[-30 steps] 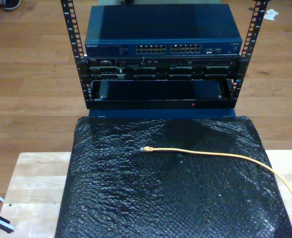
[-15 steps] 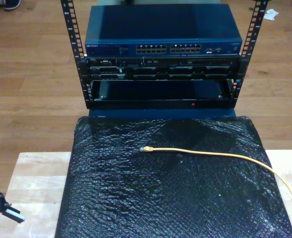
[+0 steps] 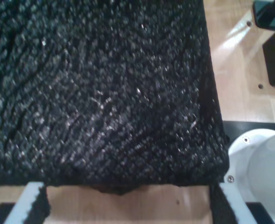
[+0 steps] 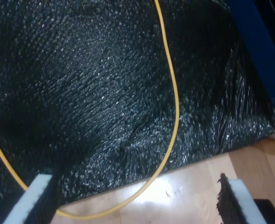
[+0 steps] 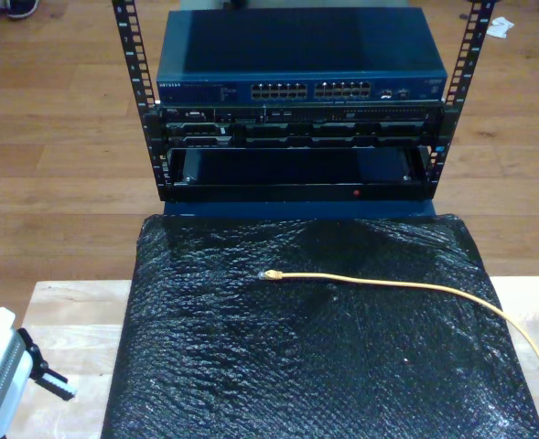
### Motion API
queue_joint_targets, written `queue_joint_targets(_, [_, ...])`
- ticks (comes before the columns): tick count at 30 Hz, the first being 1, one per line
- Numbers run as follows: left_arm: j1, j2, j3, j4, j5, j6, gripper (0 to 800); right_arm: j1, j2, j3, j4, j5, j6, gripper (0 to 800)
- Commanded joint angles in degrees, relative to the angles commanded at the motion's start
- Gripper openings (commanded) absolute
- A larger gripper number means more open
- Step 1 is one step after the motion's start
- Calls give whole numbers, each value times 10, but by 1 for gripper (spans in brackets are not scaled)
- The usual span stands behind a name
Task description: Grab the cable and plug it in
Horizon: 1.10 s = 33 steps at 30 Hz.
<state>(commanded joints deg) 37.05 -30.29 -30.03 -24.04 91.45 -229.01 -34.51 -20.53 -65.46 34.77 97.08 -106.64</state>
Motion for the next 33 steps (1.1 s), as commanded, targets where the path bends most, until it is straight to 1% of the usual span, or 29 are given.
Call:
queue_joint_targets(3, [-11,1,1,-8,0,0,800,30,0,0,0,-4,18,792])
queue_joint_targets(6, [-22,2,2,-10,-3,0,800,63,0,4,0,-32,26,792])
queue_joint_targets(9, [-32,4,2,-10,-6,0,800,105,0,11,-1,-57,57,792])
queue_joint_targets(13, [-41,7,1,-11,-14,-2,800,153,0,23,-1,-101,68,792])
queue_joint_targets(17, [-47,9,1,-21,-27,-9,800,198,11,24,-4,-135,104,792])
queue_joint_targets(24, [-87,10,-3,-31,-33,-25,800,265,25,24,-5,-174,130,792])
queue_joint_targets(27, [-95,22,-17,-32,-44,-28,800,296,31,24,-6,-202,142,792])
queue_joint_targets(31, [-95,41,-35,-32,-45,-40,800,323,40,24,-7,-220,150,792])
queue_joint_targets(33, [-96,44,-38,-33,-45,-46,800,331,45,24,-8,-225,153,792])
